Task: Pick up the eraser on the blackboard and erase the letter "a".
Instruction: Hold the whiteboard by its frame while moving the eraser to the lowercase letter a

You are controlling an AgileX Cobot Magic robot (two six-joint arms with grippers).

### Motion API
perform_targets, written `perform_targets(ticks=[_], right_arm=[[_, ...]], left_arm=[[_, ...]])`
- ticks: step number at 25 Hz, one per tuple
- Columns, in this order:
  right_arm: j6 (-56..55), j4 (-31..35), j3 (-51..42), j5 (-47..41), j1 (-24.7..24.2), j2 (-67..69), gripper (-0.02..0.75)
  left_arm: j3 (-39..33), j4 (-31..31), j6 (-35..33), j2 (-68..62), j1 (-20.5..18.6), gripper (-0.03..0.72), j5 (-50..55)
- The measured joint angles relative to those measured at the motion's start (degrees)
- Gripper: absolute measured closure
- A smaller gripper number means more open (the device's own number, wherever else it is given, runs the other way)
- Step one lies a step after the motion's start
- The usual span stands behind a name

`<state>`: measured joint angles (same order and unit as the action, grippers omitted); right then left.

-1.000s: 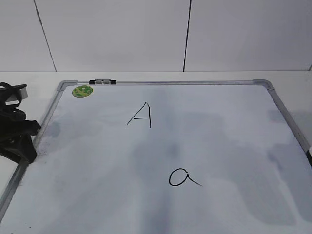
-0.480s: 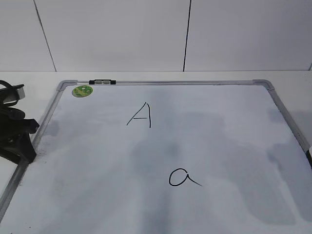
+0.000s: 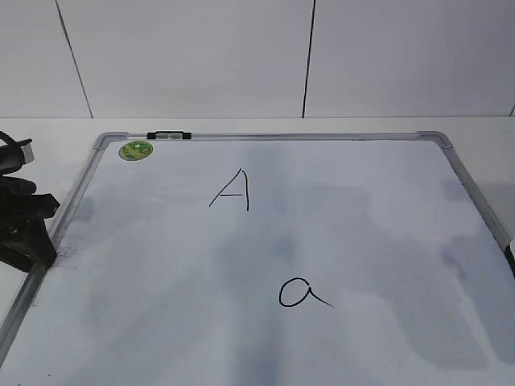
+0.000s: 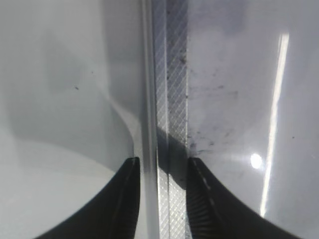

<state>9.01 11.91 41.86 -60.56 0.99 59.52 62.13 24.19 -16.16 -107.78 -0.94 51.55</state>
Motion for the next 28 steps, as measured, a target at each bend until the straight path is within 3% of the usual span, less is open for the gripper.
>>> perform_targets(ticks=[17,28], right_arm=[[0.0,0.0,0.0,0.1,0.0,0.0,0.164],[0.0,1.1,0.0,1.2,0.0,0.0,0.164]], left_arm=[[0.1,0.3,-0.1,0.0,-0.1,0.628,0.0],[0.1,0.2,-0.1,0.0,-0.1,0.636,0.1]])
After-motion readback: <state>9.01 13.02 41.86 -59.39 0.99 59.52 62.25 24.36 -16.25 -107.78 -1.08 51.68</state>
